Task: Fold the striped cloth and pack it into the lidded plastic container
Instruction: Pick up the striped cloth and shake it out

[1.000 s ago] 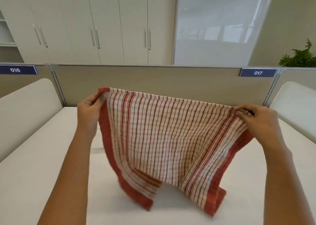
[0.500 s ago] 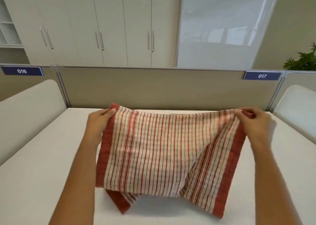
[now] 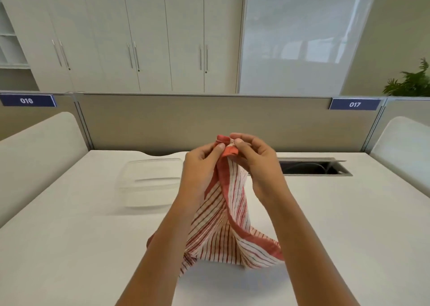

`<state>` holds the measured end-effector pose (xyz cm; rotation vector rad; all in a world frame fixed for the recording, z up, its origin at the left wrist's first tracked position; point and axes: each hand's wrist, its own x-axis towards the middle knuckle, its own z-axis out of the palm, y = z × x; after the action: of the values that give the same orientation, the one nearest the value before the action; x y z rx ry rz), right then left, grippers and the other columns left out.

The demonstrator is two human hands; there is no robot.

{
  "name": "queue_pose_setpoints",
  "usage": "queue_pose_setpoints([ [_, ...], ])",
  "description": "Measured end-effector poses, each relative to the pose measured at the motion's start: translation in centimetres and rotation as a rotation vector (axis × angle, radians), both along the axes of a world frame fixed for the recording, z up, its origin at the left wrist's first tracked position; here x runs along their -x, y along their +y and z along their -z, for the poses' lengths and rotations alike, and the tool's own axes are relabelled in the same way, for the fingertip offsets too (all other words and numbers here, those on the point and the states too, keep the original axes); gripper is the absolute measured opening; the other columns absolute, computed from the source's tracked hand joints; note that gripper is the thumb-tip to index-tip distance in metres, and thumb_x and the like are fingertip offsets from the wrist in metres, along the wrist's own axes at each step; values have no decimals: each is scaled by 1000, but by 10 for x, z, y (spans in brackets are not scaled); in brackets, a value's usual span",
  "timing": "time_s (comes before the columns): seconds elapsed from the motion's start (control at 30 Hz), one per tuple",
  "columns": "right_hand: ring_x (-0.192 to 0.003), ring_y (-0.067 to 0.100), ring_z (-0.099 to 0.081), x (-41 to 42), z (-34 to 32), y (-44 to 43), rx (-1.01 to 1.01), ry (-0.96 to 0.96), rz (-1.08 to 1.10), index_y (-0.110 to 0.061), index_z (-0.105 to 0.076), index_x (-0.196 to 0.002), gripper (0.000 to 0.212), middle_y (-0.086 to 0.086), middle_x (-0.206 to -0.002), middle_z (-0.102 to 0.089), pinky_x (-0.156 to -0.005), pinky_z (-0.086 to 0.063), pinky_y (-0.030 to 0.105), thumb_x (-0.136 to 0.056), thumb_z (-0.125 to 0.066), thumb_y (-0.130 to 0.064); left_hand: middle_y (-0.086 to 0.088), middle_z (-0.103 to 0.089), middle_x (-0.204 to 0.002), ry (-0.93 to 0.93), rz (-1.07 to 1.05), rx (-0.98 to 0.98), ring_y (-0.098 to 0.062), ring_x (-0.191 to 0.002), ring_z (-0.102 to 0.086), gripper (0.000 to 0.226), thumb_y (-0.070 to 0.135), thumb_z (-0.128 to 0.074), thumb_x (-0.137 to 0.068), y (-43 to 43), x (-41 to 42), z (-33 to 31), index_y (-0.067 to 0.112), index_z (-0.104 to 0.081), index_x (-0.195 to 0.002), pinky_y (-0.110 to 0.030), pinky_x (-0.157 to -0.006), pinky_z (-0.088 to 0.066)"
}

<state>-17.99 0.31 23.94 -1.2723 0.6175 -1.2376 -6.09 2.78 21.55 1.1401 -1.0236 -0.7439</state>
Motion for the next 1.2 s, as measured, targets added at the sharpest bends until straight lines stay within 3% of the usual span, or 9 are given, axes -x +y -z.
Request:
queue_pose_setpoints([
  [0.17,-79,1,-70,5,2,-3,96,150,0,-22,-69,-94,28,-9,-80,-75,-69,-55,11,-96,-46,-7,-7,-77,-90,26,12,-16,-30,-94,-70,20,38,-59,-87,2,-4,1,29,-76,-88,-47,-93,-53],
  [0.33,-87,-3,-59,6,6,-7,500,515,291,-46,-58,-82,15,-13,-95,-59,-75,-49,9,-84,-65,-33,-5,-77,-88,64,13,-34,-25,-91,-71,21,38,-57,-88,3,-3,2,29,-76,-89,-43,-90,-55],
  [0.47,-98,7,-54,4,9,-9,558,489,356,-38,-61,-84,7,-8,-100,-52,-85,-46,16,-81,-68,-36,-8,-76,-89,91,-5,-22,-28,-93,-70,22,35,-57,-89,7,1,0,26,-77,-88,-43,-91,-54],
  [0.63,-90,10,-58,3,7,-9,662,515,456,-18,-69,-89,14,-15,-85,-56,-80,-48,19,-83,-68,-30,-6,-76,-88,64,-50,16,-25,-91,-70,25,35,-53,-91,13,5,-2,27,-77,-87,-38,-88,-56],
  [0.73,-88,8,-56,-1,6,-9,686,531,485,-18,-69,-89,13,-20,-81,-53,-77,-42,11,-83,-68,-29,-6,-76,-86,48,-77,35,-24,-88,-70,26,35,-51,-92,14,8,-2,27,-76,-86,-39,-87,-56],
  [0.87,-84,10,-58,-4,6,-9,701,540,493,-16,-68,-89,13,-9,-86,-59,-75,-48,18,-85,-66,-27,-11,-74,-81,23,-97,69,-19,-79,-67,31,39,-51,-91,14,8,-1,25,-76,-80,-41,-84,-54],
  [0.93,-80,8,-58,-4,6,-9,718,538,495,-15,-67,-89,12,-7,-84,-61,-73,-47,13,-85,-66,-26,-15,-72,-79,5,-95,86,-17,-75,-64,38,50,-52,-86,14,8,-1,21,-76,-80,-38,-78,-54],
  [1.03,-75,2,-56,-5,7,-10,719,536,463,-16,-66,-90,10,-6,-84,-62,-70,-45,7,-87,-64,-25,4,-75,-75,-39,-142,106,-7,-73,-68,45,60,-55,-75,15,8,-1,23,-76,-87,-24,-69,-54],
  [1.2,-79,0,-61,3,10,-14,674,612,288,-30,-57,-91,6,-16,-81,-62,-69,-52,11,-87,-62,-30,16,-73,-65,-137,-304,159,2,-60,-66,28,48,-54,-87,15,-1,-4,29,-74,-80,-9,-54,-49],
])
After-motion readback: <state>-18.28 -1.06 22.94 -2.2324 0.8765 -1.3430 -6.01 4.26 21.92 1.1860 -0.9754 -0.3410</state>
